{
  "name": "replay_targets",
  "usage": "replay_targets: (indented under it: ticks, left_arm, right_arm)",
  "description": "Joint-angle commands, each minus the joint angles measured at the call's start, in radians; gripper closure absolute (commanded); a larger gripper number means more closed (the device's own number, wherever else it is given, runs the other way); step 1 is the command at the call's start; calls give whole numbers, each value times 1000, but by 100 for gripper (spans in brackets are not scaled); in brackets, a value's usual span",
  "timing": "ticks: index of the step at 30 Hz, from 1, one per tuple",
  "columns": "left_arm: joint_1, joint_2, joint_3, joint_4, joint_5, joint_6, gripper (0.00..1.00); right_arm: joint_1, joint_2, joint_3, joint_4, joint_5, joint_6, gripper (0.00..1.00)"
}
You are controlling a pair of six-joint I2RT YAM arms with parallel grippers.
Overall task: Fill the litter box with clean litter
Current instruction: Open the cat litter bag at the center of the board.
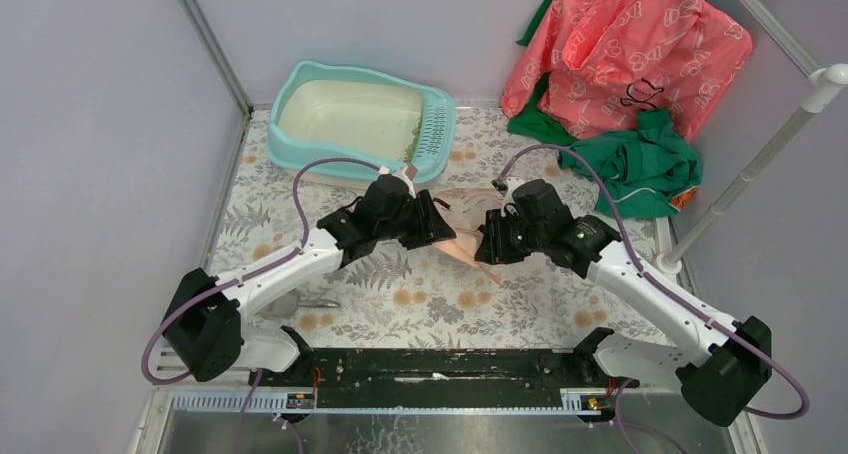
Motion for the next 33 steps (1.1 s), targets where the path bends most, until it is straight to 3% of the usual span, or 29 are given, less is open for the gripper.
replay_targets:
  ticks: [1,8,11,20,33]
  left_arm:
    - [-3,6,30,70,2,-5,52]
    - [-4,-24,15,70,-18,-4,86]
    - [-5,-63,-6,69,-22,-12,96]
    - [-5,-187,-81,46,-47,-38,99]
    - [-3,-237,-124,62,-49,-59,97]
  right_arm:
    - [6,-36,0,15,24,-16,67]
    - [5,-75,-1,1,73,-24,67]
    - [5,-113,0,-7,149,-29,66]
    - [6,-193,-41,23,419,-28,67]
    - [6,-108,-116,144,456,-53,69]
